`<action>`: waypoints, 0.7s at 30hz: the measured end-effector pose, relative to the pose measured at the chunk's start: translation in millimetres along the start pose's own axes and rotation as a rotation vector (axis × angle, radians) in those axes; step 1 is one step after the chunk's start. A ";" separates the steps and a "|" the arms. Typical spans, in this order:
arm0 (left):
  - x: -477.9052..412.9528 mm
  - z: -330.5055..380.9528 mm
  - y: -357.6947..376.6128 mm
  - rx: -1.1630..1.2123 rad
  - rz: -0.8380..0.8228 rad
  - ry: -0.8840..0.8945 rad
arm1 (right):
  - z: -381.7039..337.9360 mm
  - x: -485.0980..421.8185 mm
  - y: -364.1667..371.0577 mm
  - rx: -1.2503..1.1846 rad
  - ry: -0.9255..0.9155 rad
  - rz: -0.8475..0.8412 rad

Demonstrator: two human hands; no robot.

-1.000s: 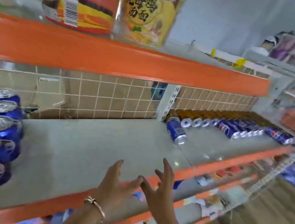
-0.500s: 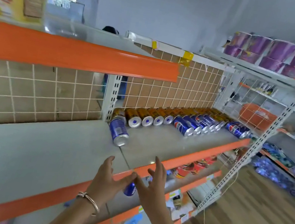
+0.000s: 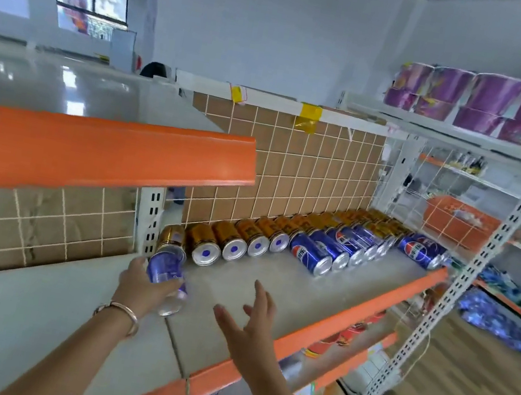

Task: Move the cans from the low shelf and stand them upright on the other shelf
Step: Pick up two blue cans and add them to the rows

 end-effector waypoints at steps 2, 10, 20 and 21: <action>-24.5 -9.1 10.1 -0.055 -0.009 -0.052 | 5.7 -18.2 -5.6 0.013 0.005 0.014; -47.6 -6.2 61.6 -0.169 -0.206 -0.184 | 32.3 -65.0 -25.2 0.014 0.073 0.004; -11.9 79.5 238.6 0.906 -0.640 -0.345 | 60.0 -145.5 -125.2 -0.368 0.141 -0.177; -13.3 85.1 251.0 0.889 -0.650 -0.343 | 63.3 -154.6 -135.7 -0.362 0.121 -0.192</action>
Point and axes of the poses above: each hand's wrist, its own x-axis away from the middle knuckle, its own y-axis out of the palm, z = x × y, the point moved 5 cm from there along -x, towards the middle knuckle, and after that the axes turned 3 degrees about x, right-handed, at the moved point
